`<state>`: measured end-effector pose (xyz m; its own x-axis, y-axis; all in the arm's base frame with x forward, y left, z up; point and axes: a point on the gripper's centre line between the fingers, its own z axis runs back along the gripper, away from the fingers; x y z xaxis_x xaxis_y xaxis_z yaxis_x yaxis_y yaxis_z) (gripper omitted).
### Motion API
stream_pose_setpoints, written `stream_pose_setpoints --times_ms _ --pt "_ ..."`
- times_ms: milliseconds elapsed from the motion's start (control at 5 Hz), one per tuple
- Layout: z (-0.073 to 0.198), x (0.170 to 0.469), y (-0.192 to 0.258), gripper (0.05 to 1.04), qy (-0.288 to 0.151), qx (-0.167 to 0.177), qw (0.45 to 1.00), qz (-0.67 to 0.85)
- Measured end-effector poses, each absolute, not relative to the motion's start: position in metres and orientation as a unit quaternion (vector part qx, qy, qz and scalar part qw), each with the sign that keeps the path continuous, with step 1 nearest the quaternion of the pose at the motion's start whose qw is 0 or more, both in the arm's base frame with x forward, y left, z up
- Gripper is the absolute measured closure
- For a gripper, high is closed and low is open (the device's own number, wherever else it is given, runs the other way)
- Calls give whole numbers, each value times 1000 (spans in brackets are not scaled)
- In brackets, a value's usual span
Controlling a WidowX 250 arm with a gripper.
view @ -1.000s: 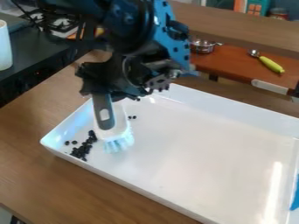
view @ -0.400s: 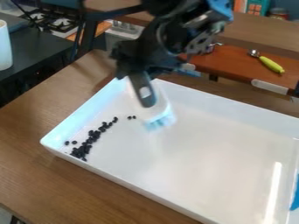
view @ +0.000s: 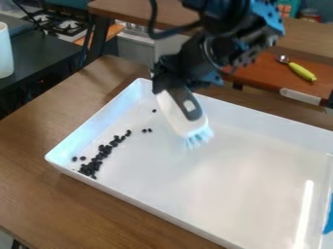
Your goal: Sweep into pile
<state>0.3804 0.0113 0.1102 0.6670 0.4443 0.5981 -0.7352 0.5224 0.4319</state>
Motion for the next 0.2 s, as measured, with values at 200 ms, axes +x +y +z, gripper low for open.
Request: stream_pose_setpoints --times_ms 200 --pt "93 388 19 602 -219 369 832 351"
